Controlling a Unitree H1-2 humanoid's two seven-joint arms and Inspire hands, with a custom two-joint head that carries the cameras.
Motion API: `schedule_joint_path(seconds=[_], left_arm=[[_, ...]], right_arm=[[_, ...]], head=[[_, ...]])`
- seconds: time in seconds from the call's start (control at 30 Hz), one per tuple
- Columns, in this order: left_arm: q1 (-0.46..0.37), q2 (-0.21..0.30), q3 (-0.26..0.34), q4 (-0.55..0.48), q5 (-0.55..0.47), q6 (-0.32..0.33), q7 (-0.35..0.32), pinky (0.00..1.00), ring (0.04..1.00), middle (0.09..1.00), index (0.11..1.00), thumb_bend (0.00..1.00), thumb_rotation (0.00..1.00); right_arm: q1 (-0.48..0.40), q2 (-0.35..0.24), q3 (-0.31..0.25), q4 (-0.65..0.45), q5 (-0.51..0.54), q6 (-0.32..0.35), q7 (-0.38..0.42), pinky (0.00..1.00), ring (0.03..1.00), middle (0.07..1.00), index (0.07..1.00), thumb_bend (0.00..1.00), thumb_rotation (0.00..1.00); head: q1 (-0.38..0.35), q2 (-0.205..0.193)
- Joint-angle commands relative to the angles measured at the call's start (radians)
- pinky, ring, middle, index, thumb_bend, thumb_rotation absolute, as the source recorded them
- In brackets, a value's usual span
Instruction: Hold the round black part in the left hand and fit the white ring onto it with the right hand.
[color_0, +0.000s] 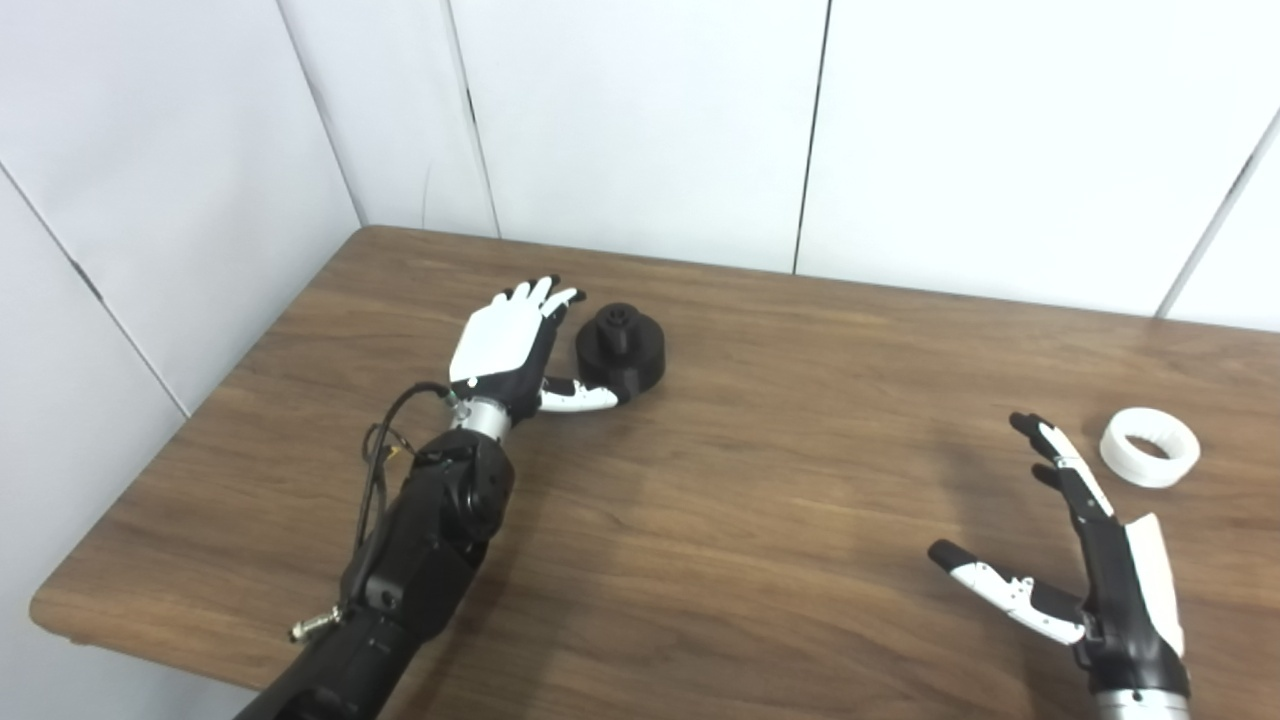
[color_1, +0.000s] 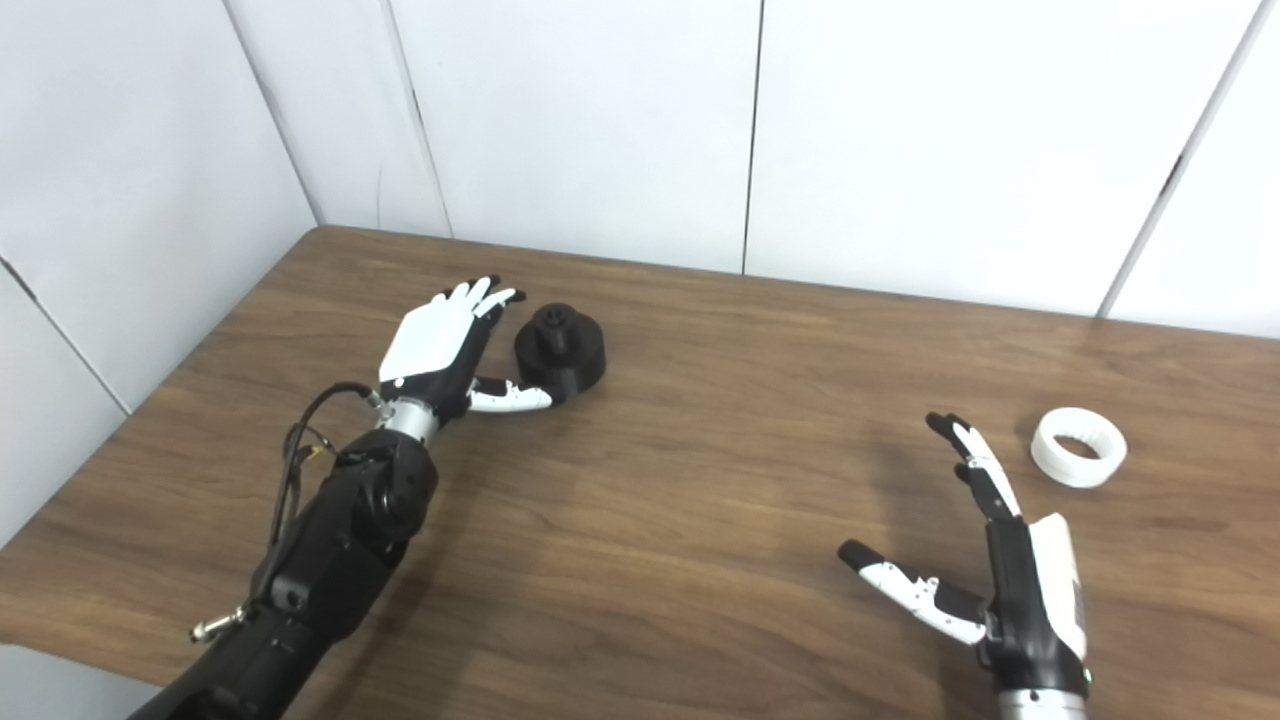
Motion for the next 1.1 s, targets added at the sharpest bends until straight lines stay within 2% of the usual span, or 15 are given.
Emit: schedule_joint_path(seconds=[0.0, 0.33, 0.5, 1.07], left_arm=[[-0.059, 0.03, -0.002, 0.007, 0.005, -0.008, 0.043, 1.0, 1.0, 1.0, 0.879, 0.98, 0.53], [-0.091, 0.031, -0.028, 0.086, -0.008, 0.003, 0.055, 1.0, 1.0, 1.0, 0.892, 0.97, 0.51], [-0.108, 0.026, -0.042, 0.108, -0.014, 0.022, 0.041, 1.0, 1.0, 1.0, 0.897, 0.99, 0.55], [-0.12, 0.011, -0.086, 0.15, -0.073, -0.012, 0.072, 1.0, 1.0, 1.0, 0.868, 1.0, 0.57]], right_arm=[[0.024, -0.022, -0.019, 0.03, -0.007, -0.019, -0.008, 0.85, 0.91, 0.923, 0.872, 0.82, 0.42], [0.031, -0.021, -0.026, 0.013, -0.017, -0.004, -0.009, 0.86, 0.903, 0.916, 0.867, 0.83, 0.43], [0.035, -0.018, -0.029, 0.003, -0.024, -0.004, -0.014, 0.85, 0.892, 0.909, 0.863, 0.84, 0.44], [0.042, -0.015, -0.033, -0.012, -0.03, 0.01, -0.008, 0.82, 0.892, 0.913, 0.864, 0.84, 0.45]], head=[[-0.001, 0.003], [-0.007, 0.007], [-0.012, 0.011], [-0.017, 0.024]])
